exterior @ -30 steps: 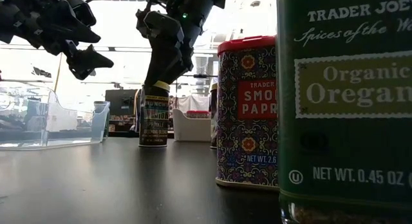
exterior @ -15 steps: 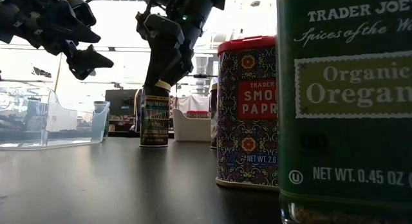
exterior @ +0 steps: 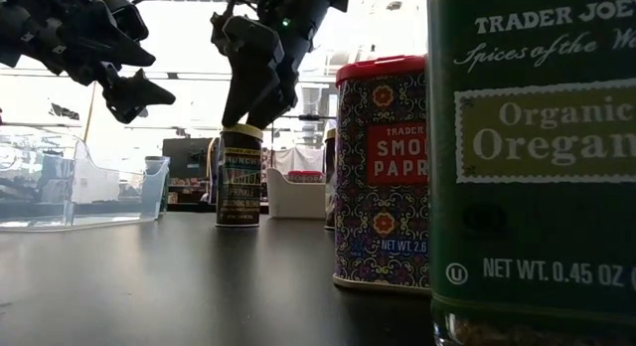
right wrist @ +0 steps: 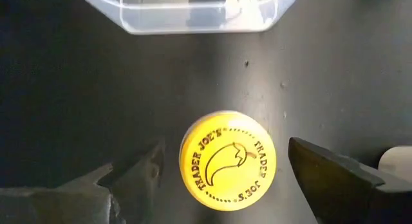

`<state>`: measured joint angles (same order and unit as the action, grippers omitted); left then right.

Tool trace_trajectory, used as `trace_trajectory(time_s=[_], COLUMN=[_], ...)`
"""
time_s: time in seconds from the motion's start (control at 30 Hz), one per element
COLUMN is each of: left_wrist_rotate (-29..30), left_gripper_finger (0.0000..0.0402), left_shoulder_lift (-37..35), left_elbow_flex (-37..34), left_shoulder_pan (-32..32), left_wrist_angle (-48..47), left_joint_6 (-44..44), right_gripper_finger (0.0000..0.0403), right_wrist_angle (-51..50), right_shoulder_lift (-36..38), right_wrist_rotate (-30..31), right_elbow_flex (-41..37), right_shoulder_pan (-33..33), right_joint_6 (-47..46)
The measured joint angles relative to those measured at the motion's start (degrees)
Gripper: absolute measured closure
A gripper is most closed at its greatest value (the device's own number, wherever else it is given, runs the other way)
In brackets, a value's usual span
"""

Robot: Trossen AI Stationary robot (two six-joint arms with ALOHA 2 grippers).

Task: Sort spices by type
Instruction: Put the bottom left yellow seasoning bottle into the black bin

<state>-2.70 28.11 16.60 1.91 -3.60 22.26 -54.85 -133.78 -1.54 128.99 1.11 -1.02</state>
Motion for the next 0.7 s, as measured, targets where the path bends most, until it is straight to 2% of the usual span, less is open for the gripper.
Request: trace_trajectory(time_s=[0.37,0.5,0.7], left_wrist_rotate=[0.0,0.0,0.0], left_gripper_finger=[0.0148,0.0148,0.0148], left_shoulder_lift=[0.0,0.0,0.6], left_elbow_flex=[0.0,0.0,0.0], left_shoulder_pan=[0.0,0.0,0.0], left_wrist_angle=[-0.2,-0.5,-0.1], left_joint_6=[0.0,-0.1,-1.2], right_gripper_finger=[0.0046,0.0046,0.0046], right_wrist_angle=[-1.4,-3.3,-7.7], right_shoulder_lift=[3.6,5.6,8.1], right_wrist_rotate=[0.0,0.0,0.1], right_elbow_flex=[0.0,0.0,0.0], right_shoulder_pan=[1.7,2.4,3.3], right_joint_6=[-3.3,-7.3,-6.9])
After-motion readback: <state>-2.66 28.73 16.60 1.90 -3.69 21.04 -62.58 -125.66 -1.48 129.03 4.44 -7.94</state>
